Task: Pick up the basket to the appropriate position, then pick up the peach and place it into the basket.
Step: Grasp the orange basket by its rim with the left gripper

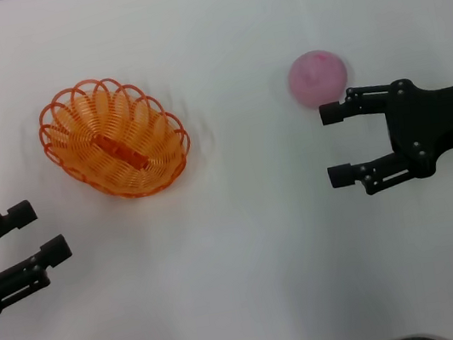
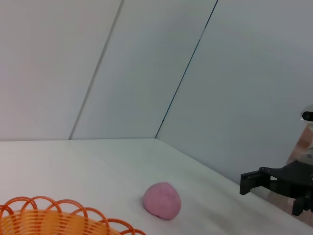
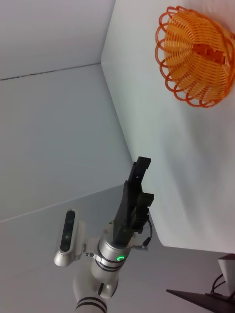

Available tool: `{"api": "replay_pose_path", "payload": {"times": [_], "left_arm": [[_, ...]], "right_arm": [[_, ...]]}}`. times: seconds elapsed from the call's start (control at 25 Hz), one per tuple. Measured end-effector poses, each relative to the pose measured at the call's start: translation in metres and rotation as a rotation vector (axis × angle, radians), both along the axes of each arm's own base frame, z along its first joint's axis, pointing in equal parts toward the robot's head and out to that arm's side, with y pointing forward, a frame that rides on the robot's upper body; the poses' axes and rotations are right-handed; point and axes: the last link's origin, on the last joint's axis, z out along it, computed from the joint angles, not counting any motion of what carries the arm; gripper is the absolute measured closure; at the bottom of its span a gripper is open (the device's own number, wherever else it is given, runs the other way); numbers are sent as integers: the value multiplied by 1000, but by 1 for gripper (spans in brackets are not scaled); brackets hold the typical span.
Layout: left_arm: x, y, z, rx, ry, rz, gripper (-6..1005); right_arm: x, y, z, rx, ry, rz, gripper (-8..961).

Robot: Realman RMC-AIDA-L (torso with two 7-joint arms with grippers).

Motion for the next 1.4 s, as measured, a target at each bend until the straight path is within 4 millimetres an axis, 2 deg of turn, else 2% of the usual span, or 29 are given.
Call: {"api": "replay_pose_path", "payload": {"times": [1.4], "left_arm": [[2, 3, 0, -5, -2, -8, 153]], "right_arm": [[-3, 3, -1, -1, 1, 7, -5]]}}
